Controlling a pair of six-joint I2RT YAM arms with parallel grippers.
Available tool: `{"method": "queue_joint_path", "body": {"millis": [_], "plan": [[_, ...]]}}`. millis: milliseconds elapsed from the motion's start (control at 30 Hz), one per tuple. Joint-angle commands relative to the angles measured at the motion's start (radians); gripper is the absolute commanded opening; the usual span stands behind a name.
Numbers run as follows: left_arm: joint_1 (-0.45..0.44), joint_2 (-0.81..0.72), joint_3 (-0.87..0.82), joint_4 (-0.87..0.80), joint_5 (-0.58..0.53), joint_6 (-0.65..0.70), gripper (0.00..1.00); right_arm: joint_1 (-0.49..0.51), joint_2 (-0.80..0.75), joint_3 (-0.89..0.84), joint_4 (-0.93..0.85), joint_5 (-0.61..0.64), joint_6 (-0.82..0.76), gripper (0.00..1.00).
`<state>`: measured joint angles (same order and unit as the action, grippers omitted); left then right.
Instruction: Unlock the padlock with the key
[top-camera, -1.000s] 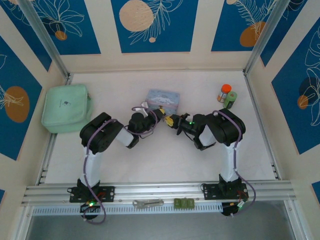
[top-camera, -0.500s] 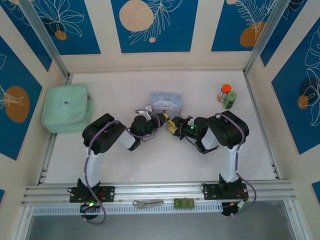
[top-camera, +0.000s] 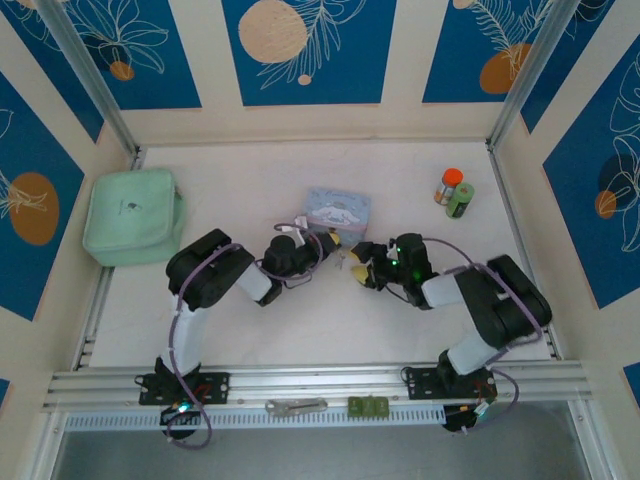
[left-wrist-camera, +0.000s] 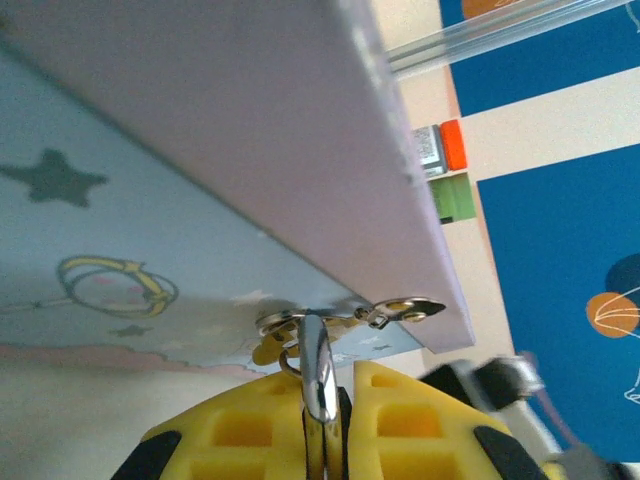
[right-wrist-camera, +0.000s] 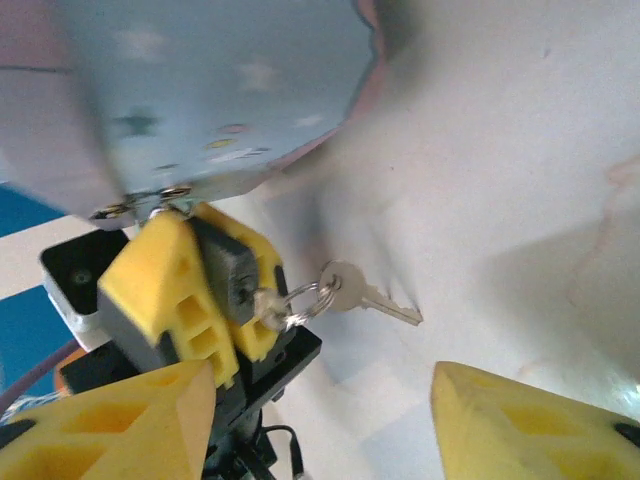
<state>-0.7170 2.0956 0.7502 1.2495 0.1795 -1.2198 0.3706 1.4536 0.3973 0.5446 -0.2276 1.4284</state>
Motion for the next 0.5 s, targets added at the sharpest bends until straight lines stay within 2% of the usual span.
{"method": "queue_joint_path", "body": {"millis": [0,100,267,467], "plan": [[-0.012,-0.043,-0.017,-0.018,0.018,0.042,0.00,0.001,-0.146,0.060,-0.423,0.131,-0.222,0.62],[-0.014,-0.042,-0.037,-0.043,0.008,0.050,0.00,-0.001,-0.262,0.080,-0.577,0.233,-0.304,0.63],[-0.029,-0.068,-0.037,-0.151,-0.007,0.092,0.00,-0.004,-0.394,0.081,-0.692,0.338,-0.375,0.64],[-0.062,-0.151,0.023,-0.476,-0.070,0.210,0.00,-0.002,-0.468,0.095,-0.779,0.396,-0.432,0.64]]}}
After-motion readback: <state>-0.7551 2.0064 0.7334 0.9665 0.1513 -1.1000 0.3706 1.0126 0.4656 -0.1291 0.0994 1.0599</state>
